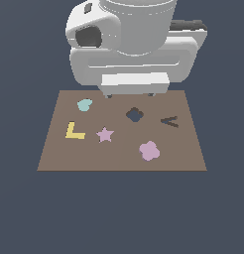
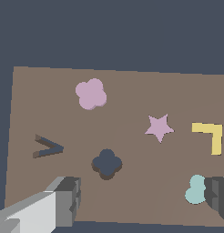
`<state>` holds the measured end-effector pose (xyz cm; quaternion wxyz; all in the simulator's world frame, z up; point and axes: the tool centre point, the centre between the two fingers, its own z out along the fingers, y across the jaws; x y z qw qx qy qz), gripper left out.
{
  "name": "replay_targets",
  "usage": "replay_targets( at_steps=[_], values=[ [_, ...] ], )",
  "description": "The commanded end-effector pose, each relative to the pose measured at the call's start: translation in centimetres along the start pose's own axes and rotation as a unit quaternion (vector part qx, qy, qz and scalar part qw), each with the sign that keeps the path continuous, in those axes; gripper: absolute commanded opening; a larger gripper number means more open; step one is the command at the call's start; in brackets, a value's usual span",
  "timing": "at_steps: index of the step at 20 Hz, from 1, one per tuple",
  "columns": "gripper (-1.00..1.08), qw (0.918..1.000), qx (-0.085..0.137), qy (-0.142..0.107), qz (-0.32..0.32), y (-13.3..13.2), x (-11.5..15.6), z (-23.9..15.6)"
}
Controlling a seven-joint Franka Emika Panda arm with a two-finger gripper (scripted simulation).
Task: Insert a designated object into the corresponding slot on a board.
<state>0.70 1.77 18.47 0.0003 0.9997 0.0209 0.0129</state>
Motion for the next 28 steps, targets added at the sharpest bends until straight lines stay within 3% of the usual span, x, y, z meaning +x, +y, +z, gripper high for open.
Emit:
replay_targets(
  at_steps=[1,12,28],
  values=[
    [1.0,1.0,0.0,0.0,0.0,0.0,0.0,0.0],
    [1.0,0.9996,0.001,-0.002,-0.027,-0.7,1.6,2.3],
    [1.0,0.9909,0.003,-0.01,-0.134,-4.5,7.3,11.3]
  ],
)
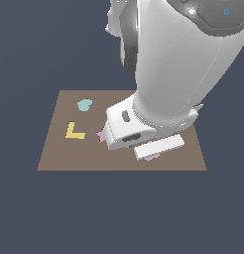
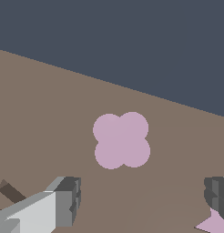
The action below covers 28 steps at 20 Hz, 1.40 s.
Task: Insert a designated object into the corresponding slot on a board.
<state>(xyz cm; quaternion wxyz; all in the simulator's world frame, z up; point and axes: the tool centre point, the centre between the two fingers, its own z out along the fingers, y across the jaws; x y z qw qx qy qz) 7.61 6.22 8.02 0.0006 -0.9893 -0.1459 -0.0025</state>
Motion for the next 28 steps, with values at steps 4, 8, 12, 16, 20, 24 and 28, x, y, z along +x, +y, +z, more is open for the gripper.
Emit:
replay_targets(
  at_steps=[4,8,12,16,20,24,28],
  values=[
    [1.0,0.9997,0.0,-0.001,-0.026,-0.7,1.6,2.0],
    [1.0,0.9994,0.0,-0.002,-0.036,-1.0,2.2,2.8],
    [1.0,0.9992,0.0,-0.003,-0.04,-1.1,2.4,3.1],
    [1.0,0.9992,0.0,-0.003,-0.039,-1.1,2.4,3.1],
    [1.0,0.9992,0.0,-0.003,-0.039,-1.1,2.4,4.1],
    [1.0,0.9992,0.0,-0.003,-0.039,-1.1,2.4,5.0],
    [-1.0,0.9992,0.0,-0.003,-0.039,-1.1,2.4,5.0]
  ],
)
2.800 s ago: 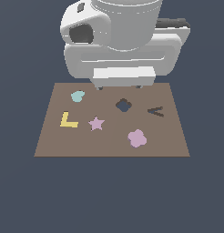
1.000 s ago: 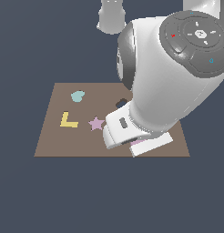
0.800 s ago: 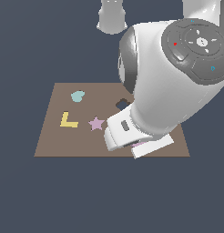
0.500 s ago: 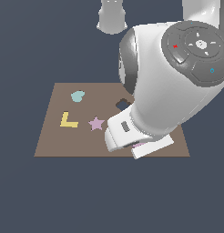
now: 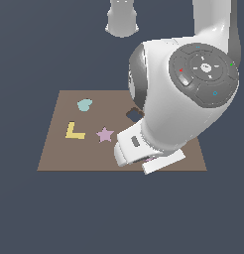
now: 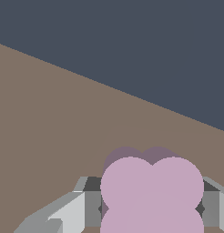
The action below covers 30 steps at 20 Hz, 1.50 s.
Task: Insert a designated object into the corresponding slot on a board.
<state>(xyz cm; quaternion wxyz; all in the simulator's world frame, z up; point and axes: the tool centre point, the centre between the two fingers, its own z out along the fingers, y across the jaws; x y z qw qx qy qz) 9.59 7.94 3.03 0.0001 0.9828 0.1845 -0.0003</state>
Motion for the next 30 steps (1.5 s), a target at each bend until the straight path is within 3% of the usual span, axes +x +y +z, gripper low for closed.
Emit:
replay_targets(
  at_steps=[1,13,21,26,30],
  values=[
    [-1.0,1.0,0.0,0.0,0.0,0.0,0.0,0.1],
    [-1.0,1.0,0.0,0.0,0.007,0.1,-0.1,0.0],
    [-1.0,0.9982,0.0,0.0,0.06,0.6,-1.5,-0.1],
    [-1.0,0.9928,0.0,0.0,0.12,1.1,-3.0,-0.2],
    [-1.0,0.9833,0.0,0.0,0.182,1.4,-4.7,-0.4]
  ],
)
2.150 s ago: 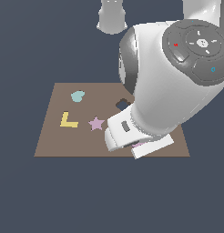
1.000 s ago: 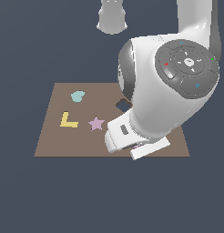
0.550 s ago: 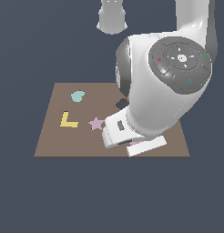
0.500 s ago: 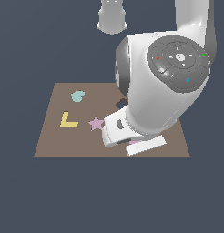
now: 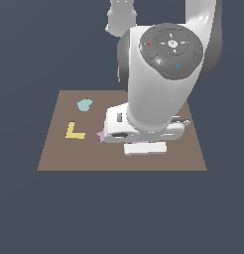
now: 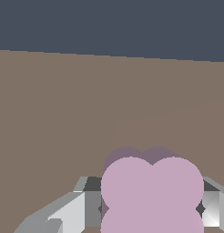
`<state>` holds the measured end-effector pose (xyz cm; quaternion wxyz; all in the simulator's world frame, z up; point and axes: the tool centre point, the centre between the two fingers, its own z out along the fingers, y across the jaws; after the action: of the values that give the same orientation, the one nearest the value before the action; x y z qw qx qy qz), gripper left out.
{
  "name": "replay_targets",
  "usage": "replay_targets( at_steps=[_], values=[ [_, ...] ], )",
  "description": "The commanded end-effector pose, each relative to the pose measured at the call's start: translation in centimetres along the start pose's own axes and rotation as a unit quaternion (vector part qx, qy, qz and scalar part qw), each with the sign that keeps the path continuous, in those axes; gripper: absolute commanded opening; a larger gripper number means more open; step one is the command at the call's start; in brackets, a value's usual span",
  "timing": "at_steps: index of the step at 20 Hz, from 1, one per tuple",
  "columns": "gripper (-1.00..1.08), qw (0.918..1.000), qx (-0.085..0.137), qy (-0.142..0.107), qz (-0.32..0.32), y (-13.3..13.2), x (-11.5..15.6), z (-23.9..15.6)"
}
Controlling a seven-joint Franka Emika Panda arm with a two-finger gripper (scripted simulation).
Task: Insert a designated object into the corresponding slot on a board.
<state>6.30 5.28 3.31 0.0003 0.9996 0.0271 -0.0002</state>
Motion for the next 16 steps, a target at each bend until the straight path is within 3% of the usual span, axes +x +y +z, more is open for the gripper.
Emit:
replay_targets(
  at_steps=[1,6,16],
  values=[
    [-1.0,0.9991,0.0,0.0,0.042,0.5,-1.0,-0.1],
    [-1.0,0.9901,0.0,0.0,0.14,1.2,-3.5,-0.3],
    [-1.0,0.954,0.0,0.0,0.3,1.1,-7.9,-0.6]
  ],
)
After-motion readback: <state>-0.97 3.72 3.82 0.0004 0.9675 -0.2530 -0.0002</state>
